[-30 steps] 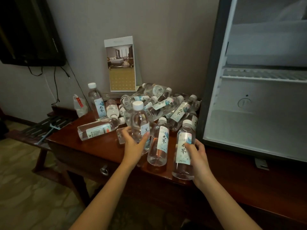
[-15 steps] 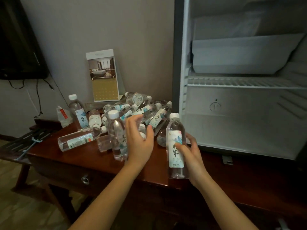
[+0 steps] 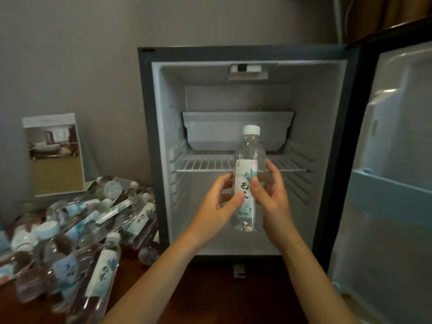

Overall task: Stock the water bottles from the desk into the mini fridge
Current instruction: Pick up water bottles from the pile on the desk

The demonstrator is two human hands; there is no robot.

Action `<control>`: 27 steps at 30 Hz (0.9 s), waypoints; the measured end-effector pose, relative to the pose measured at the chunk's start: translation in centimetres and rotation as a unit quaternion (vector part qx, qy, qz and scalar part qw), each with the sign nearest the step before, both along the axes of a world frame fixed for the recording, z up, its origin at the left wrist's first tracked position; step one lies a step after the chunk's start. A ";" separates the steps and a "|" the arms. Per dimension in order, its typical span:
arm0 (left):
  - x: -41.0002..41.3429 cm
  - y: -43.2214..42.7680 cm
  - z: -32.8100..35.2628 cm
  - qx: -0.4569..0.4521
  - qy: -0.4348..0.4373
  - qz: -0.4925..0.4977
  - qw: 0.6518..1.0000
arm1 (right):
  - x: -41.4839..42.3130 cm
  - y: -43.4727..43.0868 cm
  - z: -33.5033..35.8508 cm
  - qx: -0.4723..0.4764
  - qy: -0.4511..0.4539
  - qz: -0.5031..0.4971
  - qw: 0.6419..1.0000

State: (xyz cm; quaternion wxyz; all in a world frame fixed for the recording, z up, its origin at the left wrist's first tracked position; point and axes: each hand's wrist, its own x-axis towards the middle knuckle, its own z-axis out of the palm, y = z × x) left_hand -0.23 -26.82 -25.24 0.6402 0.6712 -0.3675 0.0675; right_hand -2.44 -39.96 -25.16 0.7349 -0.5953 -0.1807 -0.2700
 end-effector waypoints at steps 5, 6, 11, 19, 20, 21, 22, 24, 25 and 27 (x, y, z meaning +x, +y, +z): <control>3.1 -3.9 5.6 -0.012 -0.048 -0.030 0.998 | 3.5 -3.4 5.2 -0.018 -0.047 -0.060 0.997; 3.8 -4.6 6.5 -0.010 -0.053 -0.025 0.998 | 4.4 -3.9 5.9 -0.016 -0.043 -0.069 0.997; 7.1 -7.6 8.5 0.004 -0.056 0.018 0.998 | 7.9 -5.5 8.0 -0.019 -0.028 -0.119 0.992; 10.3 -11.3 7.7 0.018 -0.072 0.050 0.996 | 10.7 -7.0 7.3 0.017 -0.028 -0.222 0.974; 10.8 -11.6 7.7 0.024 -0.077 0.053 0.995 | 10.9 -7.1 7.3 0.024 -0.022 -0.244 0.969; 11.2 -11.9 7.8 0.034 -0.081 0.061 0.994 | 11.1 -7.2 7.3 0.022 -0.011 -0.265 0.964; 11.7 -12.2 8.0 0.047 -0.087 0.074 0.992 | 11.1 -7.2 7.2 0.014 0.003 -0.281 0.960; 12.8 -12.9 8.4 0.075 -0.105 0.095 0.987 | 11.1 -7.4 6.7 -0.022 0.034 -0.310 0.950; 13.3 -13.2 8.6 0.091 -0.111 0.102 0.984 | 11.0 -7.5 6.5 -0.045 0.050 -0.331 0.941; 14.0 -13.7 9.1 0.117 -0.103 0.105 0.982 | 10.8 -7.8 6.2 -0.090 0.077 -0.376 0.919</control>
